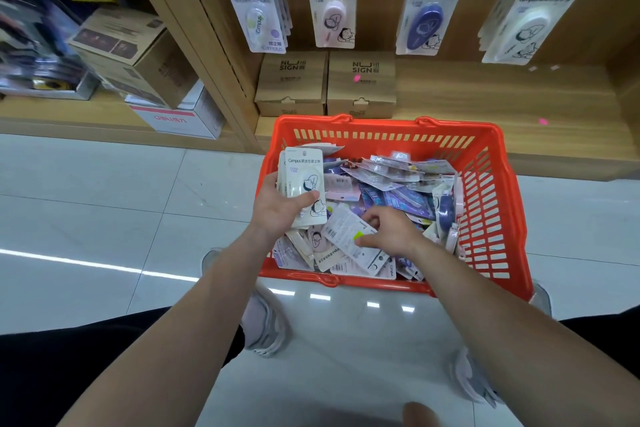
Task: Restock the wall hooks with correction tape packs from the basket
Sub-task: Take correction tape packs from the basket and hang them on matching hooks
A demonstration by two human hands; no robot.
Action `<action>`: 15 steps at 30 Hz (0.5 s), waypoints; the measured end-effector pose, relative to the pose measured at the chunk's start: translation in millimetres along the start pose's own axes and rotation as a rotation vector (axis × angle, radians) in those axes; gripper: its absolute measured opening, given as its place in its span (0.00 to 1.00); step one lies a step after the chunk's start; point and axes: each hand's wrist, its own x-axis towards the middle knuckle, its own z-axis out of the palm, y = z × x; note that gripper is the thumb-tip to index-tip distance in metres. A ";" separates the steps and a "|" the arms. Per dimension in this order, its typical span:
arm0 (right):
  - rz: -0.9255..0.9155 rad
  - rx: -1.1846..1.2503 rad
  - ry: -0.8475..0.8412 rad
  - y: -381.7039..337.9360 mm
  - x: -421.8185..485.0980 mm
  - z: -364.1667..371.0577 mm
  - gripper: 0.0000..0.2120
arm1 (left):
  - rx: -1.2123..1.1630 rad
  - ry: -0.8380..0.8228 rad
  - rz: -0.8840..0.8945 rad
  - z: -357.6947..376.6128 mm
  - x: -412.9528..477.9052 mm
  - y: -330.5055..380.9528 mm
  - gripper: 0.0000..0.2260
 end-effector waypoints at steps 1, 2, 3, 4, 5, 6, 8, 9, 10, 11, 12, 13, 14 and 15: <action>-0.020 0.029 0.011 -1.2 -0.9 -3.1 0.11 | 0.010 0.005 0.001 1.3 -0.7 1.1 0.31; -0.033 0.071 0.026 -2.9 -2.3 -7.6 0.10 | 0.017 0.008 -0.005 1.7 -0.5 1.7 0.30; -0.035 0.128 0.048 -4.9 -4.3 -13.6 0.09 | 0.020 0.011 -0.017 1.6 -0.5 3.3 0.29; -0.029 0.198 0.083 -7.4 -6.7 -20.5 0.09 | 0.020 0.014 -0.025 1.0 0.0 4.8 0.27; -0.025 0.270 0.128 -11.7 -10.9 -28.6 0.10 | 0.022 0.005 -0.033 0.2 -0.7 7.5 0.25; -0.019 0.330 0.176 -15.2 -14.8 -36.9 0.11 | 0.026 -0.008 -0.030 0.2 -3.4 11.3 0.23; -0.030 0.412 0.255 -23.6 -24.4 -54.5 0.14 | 0.038 -0.041 -0.018 1.5 -9.2 18.8 0.24; -0.044 0.431 0.273 -29.2 -30.7 -64.0 0.16 | 0.048 -0.059 -0.003 2.1 -13.7 24.6 0.24; -0.062 0.426 0.278 -35.9 -37.8 -73.7 0.17 | 0.058 -0.080 0.022 1.4 -20.2 33.5 0.24; -0.080 0.409 0.275 -43.9 -46.1 -84.8 0.18 | 0.068 -0.100 0.054 -0.2 -26.3 44.8 0.24; -0.102 0.386 0.273 -52.4 -54.6 -97.2 0.19 | 0.075 -0.112 0.083 -2.5 -32.9 58.2 0.24; -0.121 0.372 0.276 -60.8 -63.4 -110.0 0.18 | 0.076 -0.114 0.101 -6.7 -37.6 72.2 0.26; -0.144 0.364 0.284 -69.3 -71.9 -123.4 0.15 | 0.069 -0.109 0.120 -12.4 -44.2 88.7 0.27; -0.170 0.355 0.294 -77.8 -80.7 -136.9 0.12 | 0.057 -0.109 0.138 -19.0 -50.5 105.1 0.26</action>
